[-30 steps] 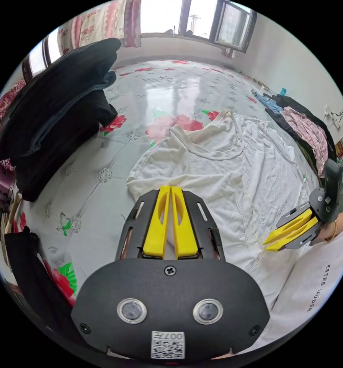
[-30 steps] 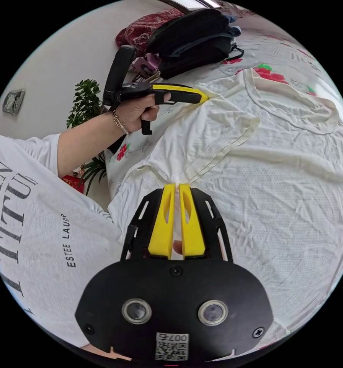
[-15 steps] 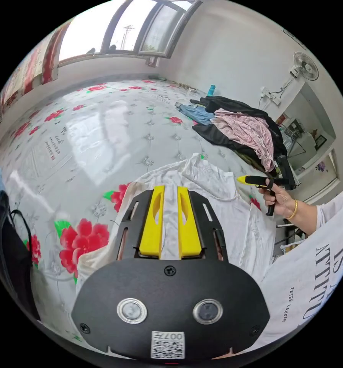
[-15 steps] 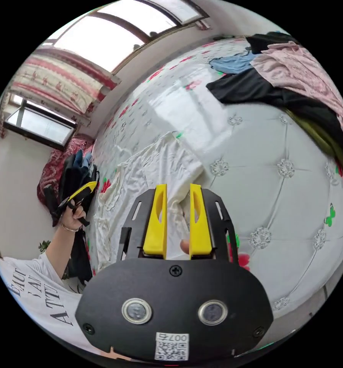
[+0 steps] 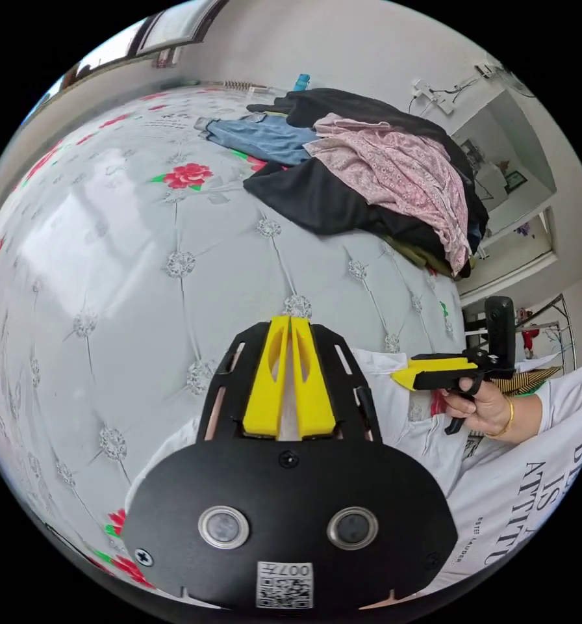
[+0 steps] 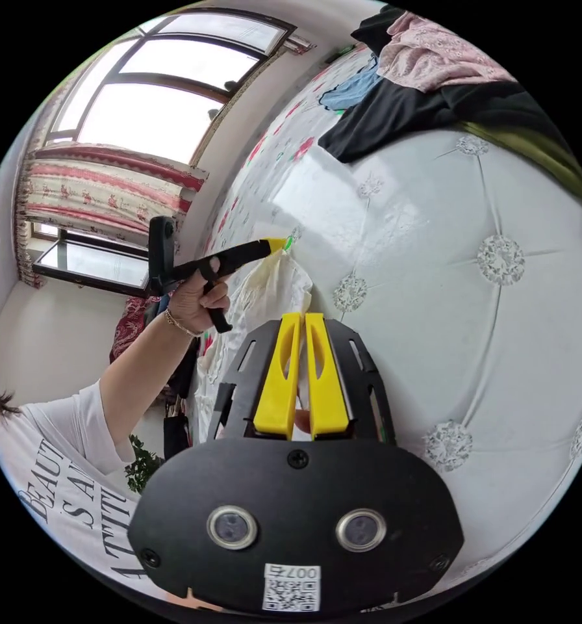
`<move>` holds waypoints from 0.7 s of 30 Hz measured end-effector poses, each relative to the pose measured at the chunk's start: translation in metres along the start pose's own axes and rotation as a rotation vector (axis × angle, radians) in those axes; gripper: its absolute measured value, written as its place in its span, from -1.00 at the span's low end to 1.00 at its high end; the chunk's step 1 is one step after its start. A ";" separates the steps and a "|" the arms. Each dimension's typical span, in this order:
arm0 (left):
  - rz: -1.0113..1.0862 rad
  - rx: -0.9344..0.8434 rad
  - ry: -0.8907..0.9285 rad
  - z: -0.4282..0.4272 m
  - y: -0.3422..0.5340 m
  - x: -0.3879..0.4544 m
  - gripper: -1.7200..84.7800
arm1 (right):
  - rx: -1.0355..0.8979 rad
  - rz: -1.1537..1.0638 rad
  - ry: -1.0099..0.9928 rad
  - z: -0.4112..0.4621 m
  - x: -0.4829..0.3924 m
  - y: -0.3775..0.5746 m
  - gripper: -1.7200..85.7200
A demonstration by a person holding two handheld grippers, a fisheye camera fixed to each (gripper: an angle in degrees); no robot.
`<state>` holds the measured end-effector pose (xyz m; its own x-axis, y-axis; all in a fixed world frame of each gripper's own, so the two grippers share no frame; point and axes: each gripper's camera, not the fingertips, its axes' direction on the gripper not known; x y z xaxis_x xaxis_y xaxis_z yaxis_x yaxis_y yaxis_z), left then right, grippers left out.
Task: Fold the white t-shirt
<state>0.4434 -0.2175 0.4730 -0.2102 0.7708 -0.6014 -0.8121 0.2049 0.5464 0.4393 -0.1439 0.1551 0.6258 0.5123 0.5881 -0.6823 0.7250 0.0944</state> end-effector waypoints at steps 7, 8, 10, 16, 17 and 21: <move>-0.035 0.097 0.102 -0.014 -0.006 -0.018 -0.98 | 0.004 0.019 -0.052 -0.037 0.007 0.004 -0.96; -0.048 0.129 0.120 -0.022 -0.004 -0.023 -0.98 | 0.001 0.015 -0.050 -0.039 0.006 0.005 -0.96; -0.065 0.174 0.139 -0.034 0.000 -0.031 -0.98 | 0.000 -0.028 -0.051 -0.046 -0.004 0.007 -0.96; -0.125 0.302 0.181 -0.065 0.021 -0.054 -0.98 | -0.007 -0.136 0.000 -0.060 -0.033 0.018 -0.96; -0.135 0.317 0.198 -0.070 0.024 -0.058 -0.98 | -0.004 -0.162 0.006 -0.061 -0.038 0.019 -0.96; -0.062 0.270 0.202 -0.071 0.023 -0.052 -0.94 | -0.055 -0.340 0.071 -0.053 -0.075 0.029 -0.96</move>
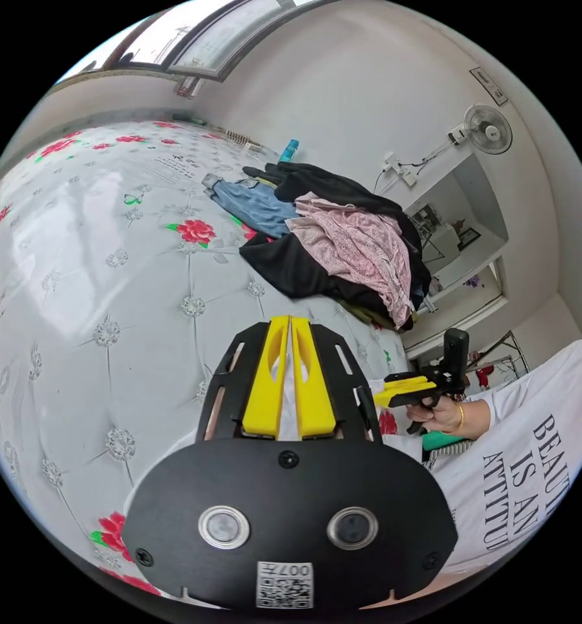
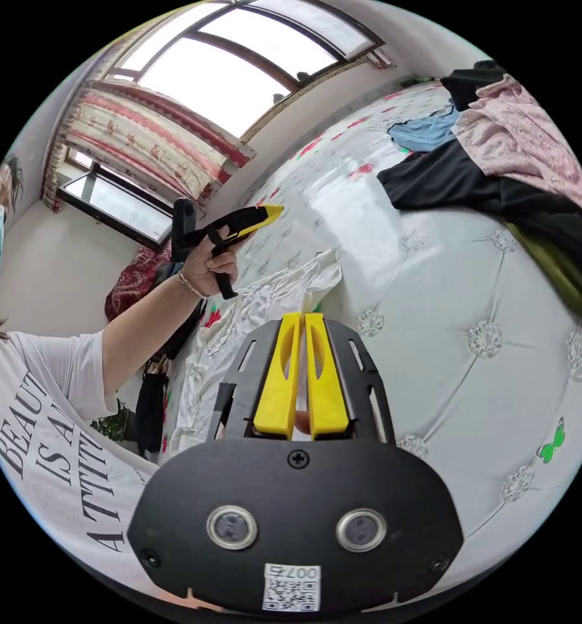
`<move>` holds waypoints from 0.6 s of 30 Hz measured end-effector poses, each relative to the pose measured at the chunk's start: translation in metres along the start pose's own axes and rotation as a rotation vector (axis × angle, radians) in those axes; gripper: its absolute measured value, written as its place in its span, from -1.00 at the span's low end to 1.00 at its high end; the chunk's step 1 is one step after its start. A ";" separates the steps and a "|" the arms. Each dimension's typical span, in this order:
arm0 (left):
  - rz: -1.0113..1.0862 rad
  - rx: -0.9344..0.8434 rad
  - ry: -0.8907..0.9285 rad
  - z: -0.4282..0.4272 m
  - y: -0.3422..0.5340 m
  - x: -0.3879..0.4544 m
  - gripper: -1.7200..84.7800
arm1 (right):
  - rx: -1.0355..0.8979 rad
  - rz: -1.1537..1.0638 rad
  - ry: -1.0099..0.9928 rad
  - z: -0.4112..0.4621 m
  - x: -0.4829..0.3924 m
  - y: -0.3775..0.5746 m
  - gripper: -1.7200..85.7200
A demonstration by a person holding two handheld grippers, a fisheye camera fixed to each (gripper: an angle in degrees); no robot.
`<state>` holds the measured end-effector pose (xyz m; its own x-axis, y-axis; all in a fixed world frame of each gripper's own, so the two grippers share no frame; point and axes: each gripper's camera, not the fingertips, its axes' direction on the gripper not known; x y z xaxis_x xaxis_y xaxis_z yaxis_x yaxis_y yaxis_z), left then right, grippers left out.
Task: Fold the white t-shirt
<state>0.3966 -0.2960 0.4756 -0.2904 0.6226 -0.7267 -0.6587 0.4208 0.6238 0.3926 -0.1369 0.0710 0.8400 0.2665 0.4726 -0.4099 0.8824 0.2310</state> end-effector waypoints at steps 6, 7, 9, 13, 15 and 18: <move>0.111 -0.265 -0.057 0.052 0.000 0.016 -0.69 | -0.008 0.082 -0.057 0.016 -0.001 0.017 -0.96; 0.120 -0.293 -0.075 0.057 0.001 0.019 -0.70 | -0.012 0.087 -0.058 0.020 -0.002 0.022 -0.96; 0.164 -0.333 -0.181 0.067 0.006 0.030 -0.79 | -0.023 0.085 -0.051 0.025 -0.005 0.027 -0.96; 0.168 -0.335 -0.203 0.062 0.006 0.037 -0.96 | -0.036 0.062 -0.034 0.036 -0.015 0.034 -0.97; 0.107 -0.247 -0.137 0.038 0.004 0.032 -0.98 | -0.040 0.035 -0.019 0.039 -0.023 0.036 -0.96; 0.041 -0.091 -0.048 -0.013 0.010 0.022 -0.98 | -0.062 -0.086 0.024 0.046 -0.052 0.037 -0.96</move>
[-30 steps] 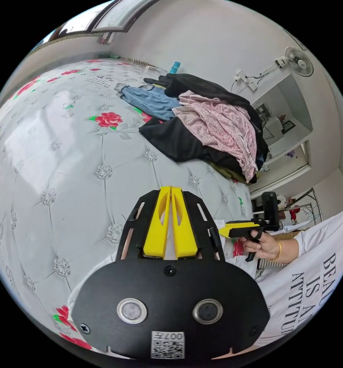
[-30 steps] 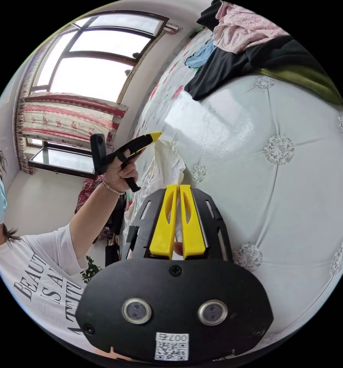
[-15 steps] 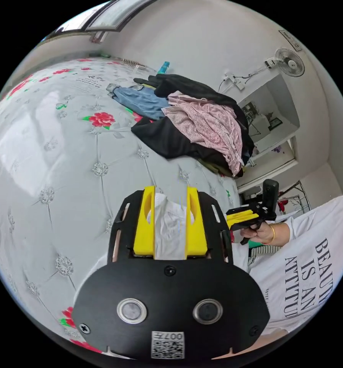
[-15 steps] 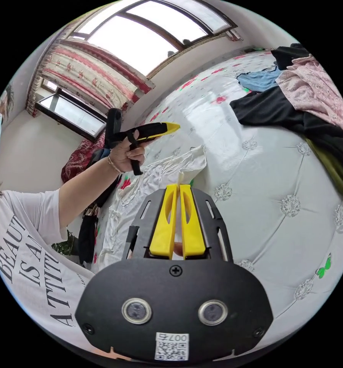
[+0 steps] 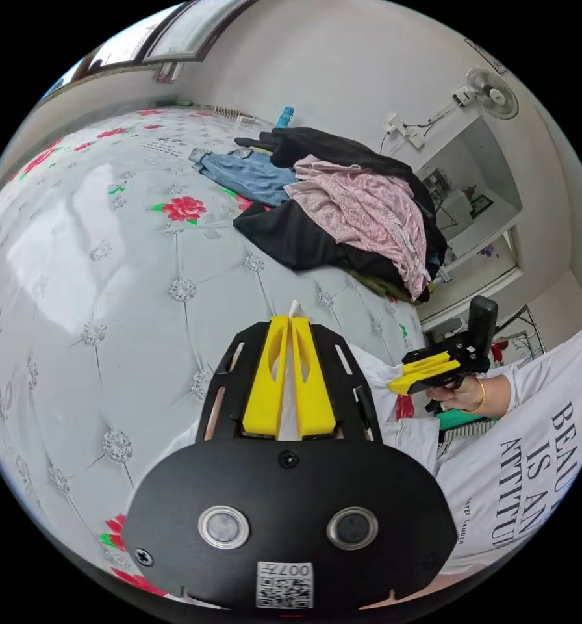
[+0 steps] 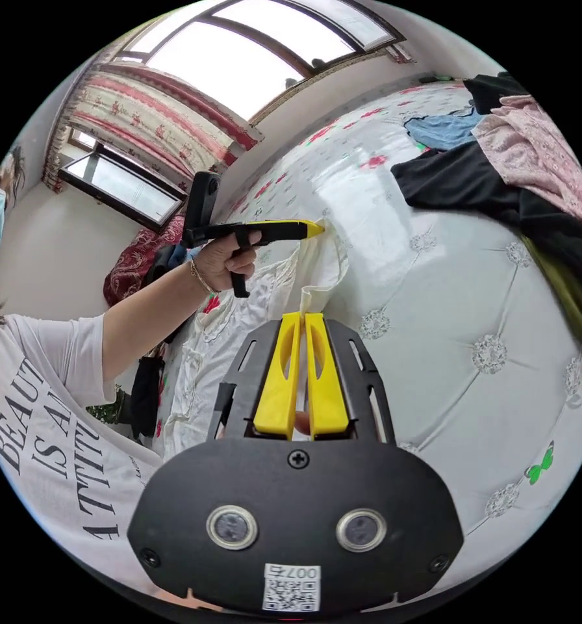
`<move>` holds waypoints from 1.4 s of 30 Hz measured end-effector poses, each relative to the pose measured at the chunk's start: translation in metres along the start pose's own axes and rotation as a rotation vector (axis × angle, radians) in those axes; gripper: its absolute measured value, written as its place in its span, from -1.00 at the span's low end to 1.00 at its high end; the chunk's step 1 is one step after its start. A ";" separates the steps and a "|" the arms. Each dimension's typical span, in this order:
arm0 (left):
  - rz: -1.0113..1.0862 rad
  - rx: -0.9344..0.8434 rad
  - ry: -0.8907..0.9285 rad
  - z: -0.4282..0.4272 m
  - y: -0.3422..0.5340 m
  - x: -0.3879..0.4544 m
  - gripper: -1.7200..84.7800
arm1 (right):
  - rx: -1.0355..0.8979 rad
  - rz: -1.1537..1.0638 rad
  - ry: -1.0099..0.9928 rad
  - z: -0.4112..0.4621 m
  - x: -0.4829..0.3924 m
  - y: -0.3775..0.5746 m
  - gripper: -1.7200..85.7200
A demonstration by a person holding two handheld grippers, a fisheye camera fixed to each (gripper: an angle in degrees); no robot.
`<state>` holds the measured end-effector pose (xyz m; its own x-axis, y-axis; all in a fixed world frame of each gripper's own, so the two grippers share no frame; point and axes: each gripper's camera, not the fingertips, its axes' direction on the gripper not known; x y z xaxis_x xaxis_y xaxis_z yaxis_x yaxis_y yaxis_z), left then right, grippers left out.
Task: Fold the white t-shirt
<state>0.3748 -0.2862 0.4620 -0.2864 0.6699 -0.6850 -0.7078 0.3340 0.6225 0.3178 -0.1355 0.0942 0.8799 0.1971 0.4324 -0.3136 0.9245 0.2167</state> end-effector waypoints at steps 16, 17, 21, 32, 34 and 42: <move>-0.089 0.226 0.065 -0.165 0.209 0.011 -0.98 | -0.444 -0.978 0.134 0.144 -0.215 0.071 -0.96; -0.112 0.205 0.055 -0.167 0.222 0.014 -0.97 | -0.473 -0.976 0.119 0.154 -0.215 0.075 -0.96; -0.194 0.188 0.004 -0.185 0.260 0.028 -0.90 | -0.729 -0.906 0.032 0.219 -0.206 0.093 -0.94; -0.493 0.126 -0.527 -0.296 0.345 0.033 -0.84 | -0.544 -0.834 -0.085 0.247 -0.219 -0.056 -0.86; -0.502 0.122 -0.502 -0.299 0.341 0.026 -0.82 | -0.511 -0.782 -0.089 0.279 -0.220 -0.099 -0.86; -0.426 0.020 -0.424 -0.265 0.296 0.021 -0.94 | -0.566 -0.761 0.017 0.407 -0.228 -0.144 -0.90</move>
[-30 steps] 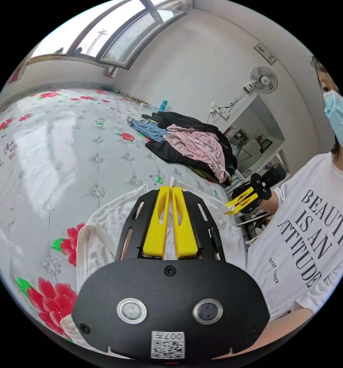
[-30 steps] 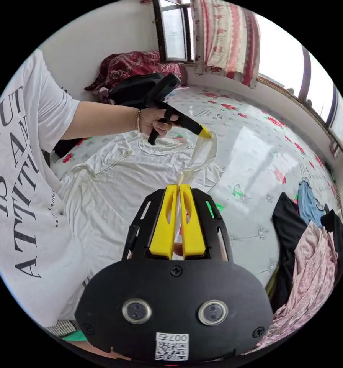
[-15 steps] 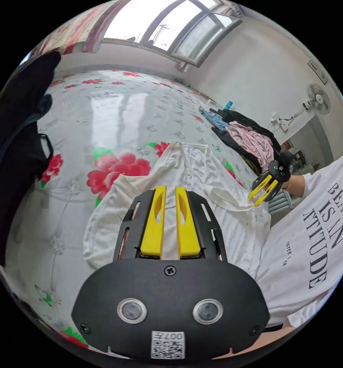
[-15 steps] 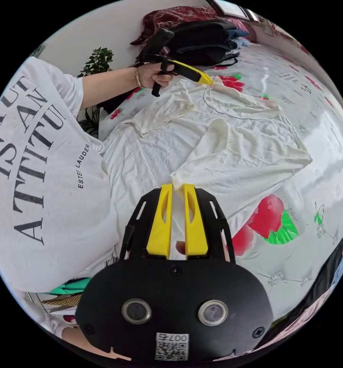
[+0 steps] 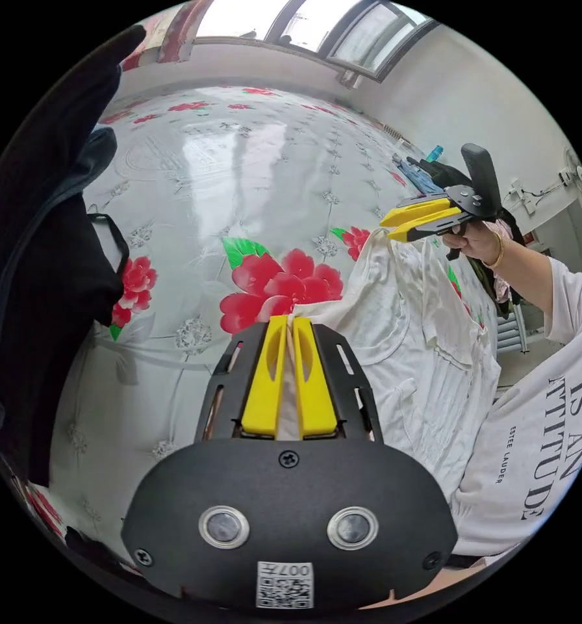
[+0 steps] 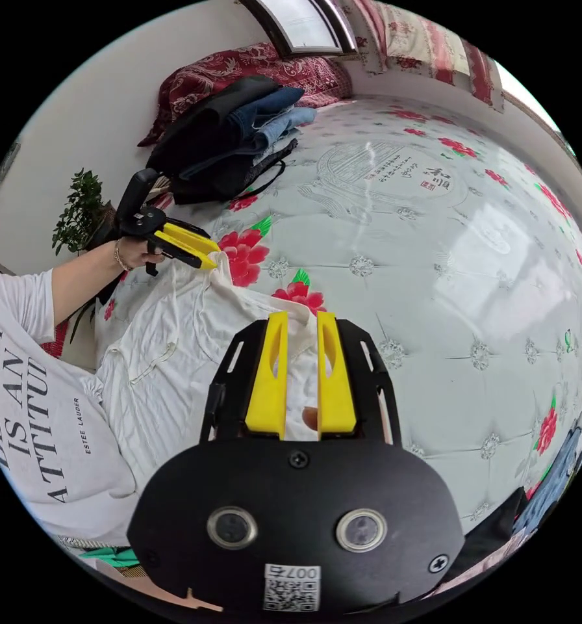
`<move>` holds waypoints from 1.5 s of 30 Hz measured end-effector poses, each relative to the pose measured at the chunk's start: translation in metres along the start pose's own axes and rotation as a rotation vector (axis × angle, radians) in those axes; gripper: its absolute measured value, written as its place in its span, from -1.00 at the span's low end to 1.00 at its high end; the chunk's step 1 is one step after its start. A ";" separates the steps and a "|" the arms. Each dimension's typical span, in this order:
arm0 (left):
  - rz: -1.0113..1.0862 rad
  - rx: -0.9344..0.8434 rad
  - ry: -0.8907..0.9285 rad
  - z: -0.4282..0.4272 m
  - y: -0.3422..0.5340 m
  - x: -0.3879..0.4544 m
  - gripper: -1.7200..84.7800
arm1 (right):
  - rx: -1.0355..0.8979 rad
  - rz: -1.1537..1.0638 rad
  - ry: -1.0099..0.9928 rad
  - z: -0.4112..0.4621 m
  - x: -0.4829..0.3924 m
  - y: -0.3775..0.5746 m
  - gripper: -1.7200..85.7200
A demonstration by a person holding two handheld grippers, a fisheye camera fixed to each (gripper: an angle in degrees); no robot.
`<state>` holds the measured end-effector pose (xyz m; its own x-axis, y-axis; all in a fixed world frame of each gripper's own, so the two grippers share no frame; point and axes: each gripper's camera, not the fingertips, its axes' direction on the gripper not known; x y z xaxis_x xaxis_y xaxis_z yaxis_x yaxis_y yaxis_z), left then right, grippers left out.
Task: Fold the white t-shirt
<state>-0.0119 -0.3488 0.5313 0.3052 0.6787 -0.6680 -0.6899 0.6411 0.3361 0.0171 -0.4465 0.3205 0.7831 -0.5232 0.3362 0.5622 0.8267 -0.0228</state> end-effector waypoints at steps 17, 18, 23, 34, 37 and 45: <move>-0.184 0.129 -0.221 -0.073 0.058 0.045 -0.79 | 0.105 0.181 0.029 -0.009 0.040 0.016 -0.95; -0.187 0.116 -0.247 -0.080 0.069 0.051 -0.78 | 0.091 0.175 0.049 -0.013 0.039 0.029 -0.95; -0.213 -0.017 -0.323 -0.061 0.102 0.075 -0.82 | -0.048 0.115 0.111 0.004 0.029 0.058 -0.96; -0.204 -0.061 -0.529 -0.084 0.123 0.117 -0.98 | -0.090 0.117 0.170 -0.011 0.047 0.076 -0.97; -0.199 0.059 -0.477 -0.110 0.127 0.133 -0.97 | 0.013 0.104 0.144 -0.033 0.039 0.076 -0.97; 0.024 -0.059 -0.520 -0.092 0.126 0.172 -0.98 | -0.035 0.025 0.121 -0.013 0.035 0.070 -0.97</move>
<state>-0.1069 -0.1842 0.3977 0.5641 0.7909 -0.2373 -0.7321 0.6120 0.2991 0.0873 -0.4094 0.3183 0.8220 -0.5258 0.2189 0.5496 0.8330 -0.0628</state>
